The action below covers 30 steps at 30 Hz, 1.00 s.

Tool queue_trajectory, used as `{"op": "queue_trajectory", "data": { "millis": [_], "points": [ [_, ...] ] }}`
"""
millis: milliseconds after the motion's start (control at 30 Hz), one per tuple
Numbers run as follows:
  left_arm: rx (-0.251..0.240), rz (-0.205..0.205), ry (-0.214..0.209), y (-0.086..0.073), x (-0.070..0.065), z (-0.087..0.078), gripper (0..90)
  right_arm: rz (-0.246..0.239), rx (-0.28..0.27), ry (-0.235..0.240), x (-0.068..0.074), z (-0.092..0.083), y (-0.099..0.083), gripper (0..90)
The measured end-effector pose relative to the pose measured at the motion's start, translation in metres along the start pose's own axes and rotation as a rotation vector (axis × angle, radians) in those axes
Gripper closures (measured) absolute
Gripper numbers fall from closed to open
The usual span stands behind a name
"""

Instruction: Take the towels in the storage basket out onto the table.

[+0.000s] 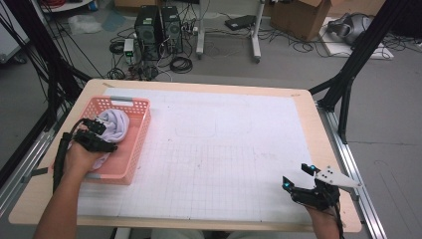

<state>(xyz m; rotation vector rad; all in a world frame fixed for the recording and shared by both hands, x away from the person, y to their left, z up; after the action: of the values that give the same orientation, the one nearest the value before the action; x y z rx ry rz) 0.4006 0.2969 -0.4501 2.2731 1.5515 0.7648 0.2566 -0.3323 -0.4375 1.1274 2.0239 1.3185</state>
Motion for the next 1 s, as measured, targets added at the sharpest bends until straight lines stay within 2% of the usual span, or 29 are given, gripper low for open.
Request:
{"op": "queue_trajectory", "data": {
  "millis": [67,167,333,400,500,567,667,733,833,1000],
  "points": [
    [-0.017,-0.025,-0.010,-0.001,0.004,-0.003,34.9,0.001,0.003,0.000,0.000,0.000,0.000,14.8],
    [-0.064,-0.084,-0.037,-0.001,0.007,-0.008,48.4,-0.002,0.001,0.000,0.000,0.000,0.000,14.8],
    [-0.128,-0.150,-0.097,0.001,0.011,-0.016,57.1,0.005,0.002,-0.003,-0.001,0.000,0.000,14.8],
    [-0.185,-0.188,-0.124,0.003,0.012,-0.020,61.0,0.005,0.000,-0.004,-0.001,-0.001,0.000,14.8],
    [-0.276,-0.255,-0.160,0.005,0.017,-0.030,63.1,0.010,0.000,-0.003,-0.002,0.000,0.000,14.8],
    [-0.325,-0.285,-0.174,0.005,0.020,-0.034,63.8,0.006,0.001,-0.003,-0.001,0.000,0.000,14.8],
    [-0.415,-0.332,-0.220,0.005,0.023,-0.043,64.0,0.008,-0.005,-0.004,-0.001,0.000,0.000,14.8],
    [-0.471,-0.350,-0.256,0.006,0.024,-0.048,64.1,0.014,-0.003,-0.004,-0.001,-0.001,0.000,14.8],
    [-0.532,-0.350,-0.280,0.006,0.026,-0.054,64.0,0.014,-0.006,-0.002,-0.001,-0.001,0.000,14.8],
    [-0.654,-0.418,-0.345,0.008,0.030,-0.067,64.0,0.018,-0.009,-0.003,-0.002,-0.002,0.000,14.9]
  ]
}}
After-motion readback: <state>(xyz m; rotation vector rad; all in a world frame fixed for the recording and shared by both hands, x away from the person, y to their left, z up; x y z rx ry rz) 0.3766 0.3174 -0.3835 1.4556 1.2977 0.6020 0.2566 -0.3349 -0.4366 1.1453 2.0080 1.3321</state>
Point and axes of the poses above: each handheld gripper's, and its own axes: z roughly forward along the jaws, y roughly out of its top, x roughly to its left, the point moved 4 cm from there along z, roughly forward along the jaws, and after that the axes turned 3 degrees about y, right-handed, at the moved point
